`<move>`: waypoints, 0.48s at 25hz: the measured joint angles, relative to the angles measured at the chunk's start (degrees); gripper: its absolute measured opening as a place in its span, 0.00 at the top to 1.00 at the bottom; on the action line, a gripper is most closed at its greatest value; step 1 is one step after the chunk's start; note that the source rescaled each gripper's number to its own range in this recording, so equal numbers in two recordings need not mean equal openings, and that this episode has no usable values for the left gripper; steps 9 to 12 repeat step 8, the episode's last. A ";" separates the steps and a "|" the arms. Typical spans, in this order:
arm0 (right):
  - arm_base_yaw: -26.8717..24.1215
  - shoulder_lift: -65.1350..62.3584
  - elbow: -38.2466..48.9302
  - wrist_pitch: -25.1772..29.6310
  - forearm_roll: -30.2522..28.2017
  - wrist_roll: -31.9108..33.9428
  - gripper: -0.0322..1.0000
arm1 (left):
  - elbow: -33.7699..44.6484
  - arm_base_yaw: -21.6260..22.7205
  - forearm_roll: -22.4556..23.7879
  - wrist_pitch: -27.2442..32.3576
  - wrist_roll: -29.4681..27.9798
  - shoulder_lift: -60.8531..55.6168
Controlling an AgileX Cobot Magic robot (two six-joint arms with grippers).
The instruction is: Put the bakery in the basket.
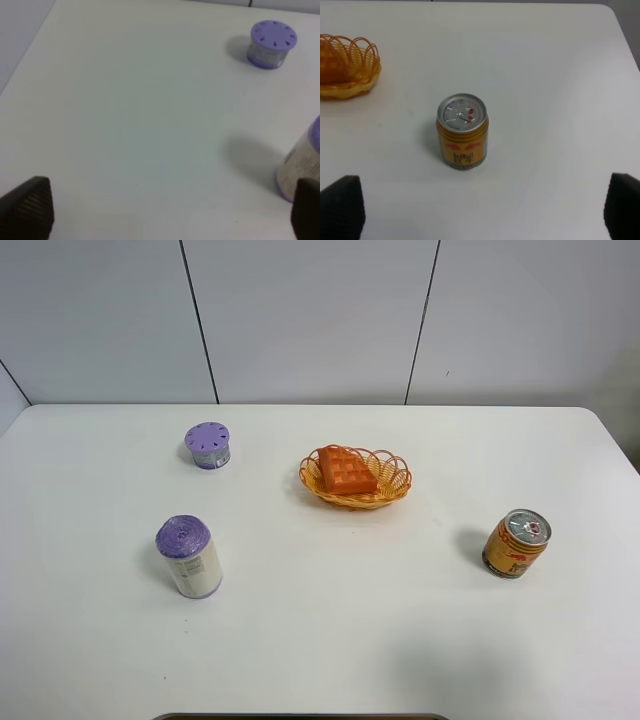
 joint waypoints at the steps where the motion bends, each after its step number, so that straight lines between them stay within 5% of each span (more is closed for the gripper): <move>1: 0.00 0.00 0.00 0.00 -0.31 0.00 0.00 | 0.00 0.00 0.00 0.00 0.00 0.00; 12: 0.00 0.00 0.00 0.00 -0.44 0.13 0.00 | 0.00 0.00 0.00 0.00 0.00 0.00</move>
